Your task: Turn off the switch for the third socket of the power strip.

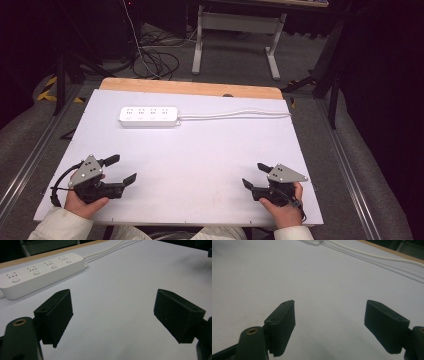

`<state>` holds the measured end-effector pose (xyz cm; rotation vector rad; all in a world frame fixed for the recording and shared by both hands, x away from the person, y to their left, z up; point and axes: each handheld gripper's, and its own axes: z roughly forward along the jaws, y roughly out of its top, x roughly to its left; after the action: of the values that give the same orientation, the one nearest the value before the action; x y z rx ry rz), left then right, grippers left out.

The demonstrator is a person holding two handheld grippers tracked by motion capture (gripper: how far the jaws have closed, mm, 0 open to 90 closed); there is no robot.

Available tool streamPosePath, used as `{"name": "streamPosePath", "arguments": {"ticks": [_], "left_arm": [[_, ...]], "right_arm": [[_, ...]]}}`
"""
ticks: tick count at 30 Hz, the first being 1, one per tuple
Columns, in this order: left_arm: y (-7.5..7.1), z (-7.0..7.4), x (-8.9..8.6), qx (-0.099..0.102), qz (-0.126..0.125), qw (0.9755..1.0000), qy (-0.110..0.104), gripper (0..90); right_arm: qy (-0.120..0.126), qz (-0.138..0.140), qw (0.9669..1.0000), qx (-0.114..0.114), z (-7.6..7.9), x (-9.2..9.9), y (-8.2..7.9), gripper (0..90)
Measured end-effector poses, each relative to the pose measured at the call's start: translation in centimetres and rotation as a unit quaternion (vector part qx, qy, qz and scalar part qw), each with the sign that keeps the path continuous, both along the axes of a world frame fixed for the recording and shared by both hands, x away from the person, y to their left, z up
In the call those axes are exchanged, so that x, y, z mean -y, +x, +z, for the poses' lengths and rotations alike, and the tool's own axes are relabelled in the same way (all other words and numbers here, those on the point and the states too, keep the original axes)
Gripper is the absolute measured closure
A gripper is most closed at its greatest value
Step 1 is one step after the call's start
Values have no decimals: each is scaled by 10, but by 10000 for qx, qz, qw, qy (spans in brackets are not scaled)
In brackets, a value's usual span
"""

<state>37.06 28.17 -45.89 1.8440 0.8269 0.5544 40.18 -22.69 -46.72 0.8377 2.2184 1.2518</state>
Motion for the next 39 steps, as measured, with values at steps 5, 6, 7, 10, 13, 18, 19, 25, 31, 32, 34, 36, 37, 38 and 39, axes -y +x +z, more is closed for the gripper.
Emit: {"name": "streamPosePath", "arguments": {"ticks": [5, 6, 7, 10, 13, 18, 19, 25, 31, 32, 34, 36, 37, 38, 39], "left_arm": [[0, 1, 0, -67, -31, 10000, -49, 156], [0, 1, 0, -74, -37, 10000, -41, 156], [0, 1, 0, -85, -23, 9999, -59, 156], [1, 1, 0, -153, -27, 9999, 53, 161], [2, 0, 0, -270, -19, 9995, 168, 160], [1, 2, 1, -258, -46, 9995, 159, 161], [1, 2, 1, -268, -43, 9995, 162, 161], [2, 6, 3, -489, -104, 9986, 155, 162], [2, 14, 5, -479, -158, 9986, 181, 164], [2, 15, 5, -485, -154, 9985, 186, 169], [2, 18, 6, -464, -130, 9985, 259, 180], [3, 21, 7, -432, -88, 9985, 335, 191], [4, 23, 7, -427, -73, 9983, 377, 191], [4, 25, 8, -438, -60, 9983, 388, 195], [5, 27, 8, -468, -66, 9980, 411, 195]], "right_arm": [[11, -8, 10000, -9, 1, 1, 0, 262], [9, -29, 10000, 0, 1, 1, -1, 263], [40, -41, 10000, -7, 1, 2, 0, 264], [37, -40, 10000, -7, 1, 2, 0, 264], [-1, -33, 10000, -11, 1, 1, 0, 264], [3, -43, 10000, -12, 0, 1, 0, 264], [9, -39, 10000, -16, 0, 1, 0, 264], [-1, -59, 10000, -8, 0, 1, 0, 270], [-18, -46, 10000, -19, 0, 0, 1, 271], [-29, -49, 10000, -18, 0, 1, 1, 272], [-38, -62, 10000, -23, 0, 1, 1, 273], [-29, -78, 10000, -46, -1, 0, 1, 275], [-29, -78, 10000, -46, -1, 0, 1, 275], [-35, -103, 9999, -57, -1, 0, 1, 280], [-35, -103, 9999, -57, -1, 0, 1, 280]]}}
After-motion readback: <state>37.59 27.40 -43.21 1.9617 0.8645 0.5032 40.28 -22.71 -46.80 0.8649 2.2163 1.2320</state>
